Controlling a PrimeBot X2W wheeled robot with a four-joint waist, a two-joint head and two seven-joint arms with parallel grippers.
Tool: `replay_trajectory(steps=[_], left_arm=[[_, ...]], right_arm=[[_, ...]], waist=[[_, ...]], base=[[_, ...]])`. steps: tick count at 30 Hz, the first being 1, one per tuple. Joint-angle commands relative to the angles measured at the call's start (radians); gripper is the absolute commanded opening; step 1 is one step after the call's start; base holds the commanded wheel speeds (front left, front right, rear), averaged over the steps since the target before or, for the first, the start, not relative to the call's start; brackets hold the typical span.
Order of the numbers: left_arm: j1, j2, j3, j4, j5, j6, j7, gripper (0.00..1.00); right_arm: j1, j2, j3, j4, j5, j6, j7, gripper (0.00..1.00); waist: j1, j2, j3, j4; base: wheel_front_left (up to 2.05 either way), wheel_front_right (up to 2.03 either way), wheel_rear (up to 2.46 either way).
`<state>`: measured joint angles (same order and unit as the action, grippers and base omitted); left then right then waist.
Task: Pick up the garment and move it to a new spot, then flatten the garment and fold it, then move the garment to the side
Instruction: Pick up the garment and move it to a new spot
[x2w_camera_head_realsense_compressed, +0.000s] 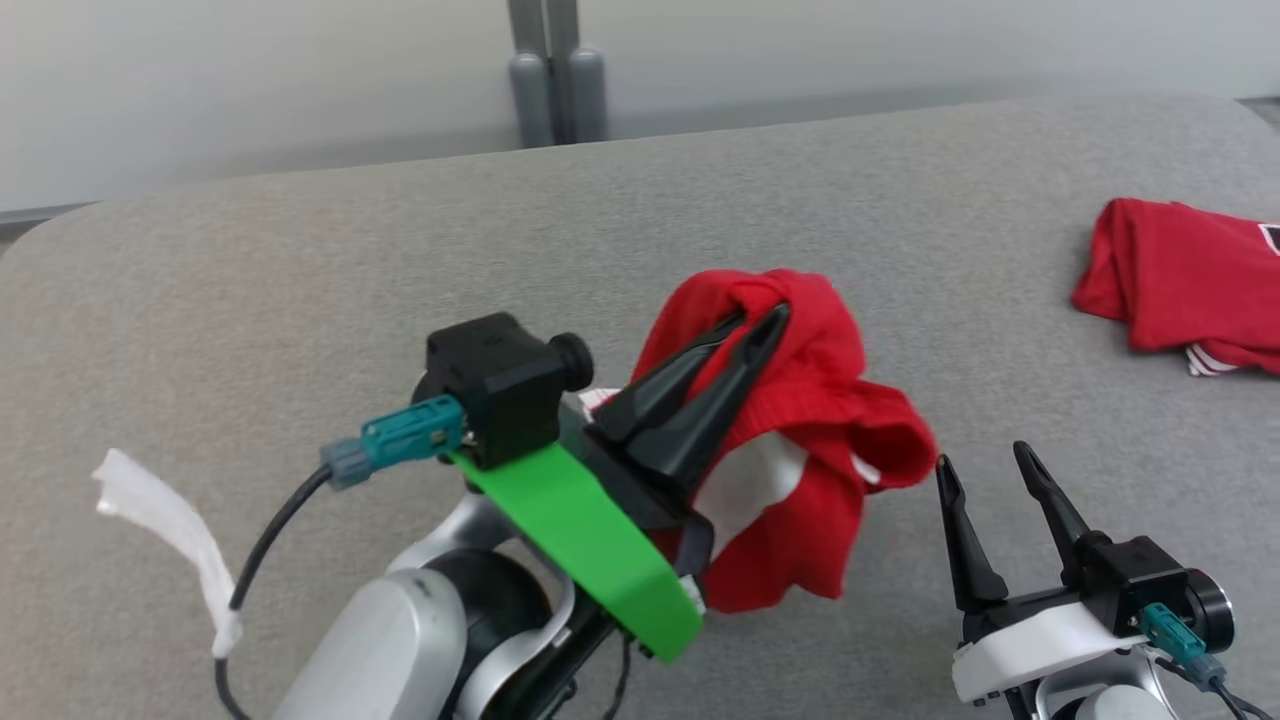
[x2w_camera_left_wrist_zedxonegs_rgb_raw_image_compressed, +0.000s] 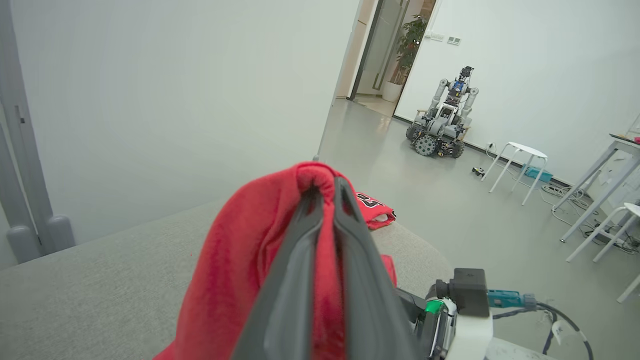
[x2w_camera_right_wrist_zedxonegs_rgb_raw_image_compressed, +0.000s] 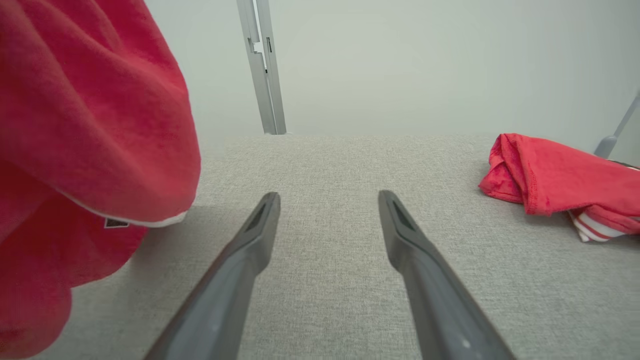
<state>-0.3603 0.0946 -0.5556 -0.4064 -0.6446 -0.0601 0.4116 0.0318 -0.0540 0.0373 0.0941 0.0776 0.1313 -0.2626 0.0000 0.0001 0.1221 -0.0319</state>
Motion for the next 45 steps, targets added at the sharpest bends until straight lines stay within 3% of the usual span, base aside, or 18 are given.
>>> replay_trajectory(steps=[1, 5, 9, 13, 14, 15, 16, 20, 25, 29, 33, 38, 45], left_arm=[[-0.015, -0.009, -0.008, 0.015, -0.029, 0.012, 0.012, 0.0], [-0.039, -0.019, 0.009, 0.164, -0.05, 0.046, 0.024, 0.0], [-0.073, -0.021, 0.051, 0.473, -0.053, 0.075, -0.003, 0.0], [-0.112, -0.032, 0.063, 0.79, -0.078, 0.029, -0.097, 0.0], [-0.125, -0.035, 0.067, 0.864, -0.074, 0.025, -0.138, 0.29], [-0.132, -0.035, 0.067, 0.916, -0.067, 0.02, -0.173, 0.86], [-0.136, -0.037, 0.071, 0.975, -0.063, 0.018, -0.222, 1.0], [-0.13, -0.04, 0.076, 1.079, -0.033, 0.024, -0.428, 1.0], [-0.009, -0.032, 0.084, 1.044, 0.016, 0.06, -0.64, 1.0], [0.161, 0.001, 0.119, 0.891, 0.08, 0.122, -0.676, 1.0], [0.341, 0.028, 0.207, 0.65, 0.194, 0.143, -0.676, 1.0], [0.515, 0.024, 0.317, 0.492, 0.313, 0.094, -0.676, 1.0], [0.644, -0.005, 0.448, 0.496, 0.392, -0.021, -0.676, 1.0]], right_arm=[[-0.01, -0.001, -0.003, 0.003, 0.002, -0.001, -0.003, 1.0], [-0.023, 0.001, 0.001, 0.008, 0.006, -0.001, -0.003, 1.0], [-0.03, 0.002, 0.004, 0.023, 0.011, -0.001, -0.003, 1.0], [-0.042, 0.003, 0.029, 0.041, 0.021, -0.001, -0.003, 1.0], [-0.043, 0.003, 0.035, 0.044, 0.025, -0.001, -0.003, 1.0], [-0.042, 0.003, 0.038, 0.048, 0.027, -0.001, -0.003, 1.0], [-0.041, 0.003, 0.041, 0.051, 0.032, -0.001, -0.003, 1.0], [-0.021, 0.003, 0.028, 0.05, 0.037, -0.001, -0.003, 1.0], [0.028, 0.003, -0.017, 0.028, 0.003, -0.001, -0.003, 1.0], [0.081, 0.001, -0.071, -0.014, -0.03, -0.001, -0.003, 1.0], [0.122, -0.011, -0.117, -0.042, -0.048, -0.001, -0.003, 1.0], [0.159, -0.02, -0.13, -0.044, -0.059, -0.001, -0.003, 1.0], [0.186, -0.007, -0.139, -0.036, -0.06, -0.001, -0.003, 1.0]], waist=[[0.0, -0.0001, 0.014, -0.057], [0.0, -0.0001, 0.03, -0.1], [0.0, -0.0001, 0.041, -0.135], [0.0, -0.0001, 0.047, -0.168], [0.0, -0.0001, 0.046, -0.173], [0.0, -0.0001, 0.043, -0.177], [0.0, -0.0001, 0.037, -0.182], [0.0, -0.0001, 0.004, -0.178], [0.0, -0.0001, -0.079, -0.139], [0.0, -0.0001, -0.132, -0.077], [0.0, -0.0001, -0.154, -0.006], [0.0, -0.0001, -0.183, 0.057], [0.0, -0.0001, -0.21, 0.094]], base=[[0.0, 0.0, 0.0], [0.0, 0.0, 0.0], [0.0, 0.0, 0.0], [0.0, 0.0, 0.0], [0.0, 0.0, 0.0], [0.0, 0.0, 0.0], [0.0, 0.0, 0.0], [0.0, 0.0, 0.0], [0.0, 0.0, 0.0], [0.0, 0.0, 0.0], [0.0, 0.0, 0.0], [0.0, 0.0, 0.0], [0.0, 0.0, 0.0]])
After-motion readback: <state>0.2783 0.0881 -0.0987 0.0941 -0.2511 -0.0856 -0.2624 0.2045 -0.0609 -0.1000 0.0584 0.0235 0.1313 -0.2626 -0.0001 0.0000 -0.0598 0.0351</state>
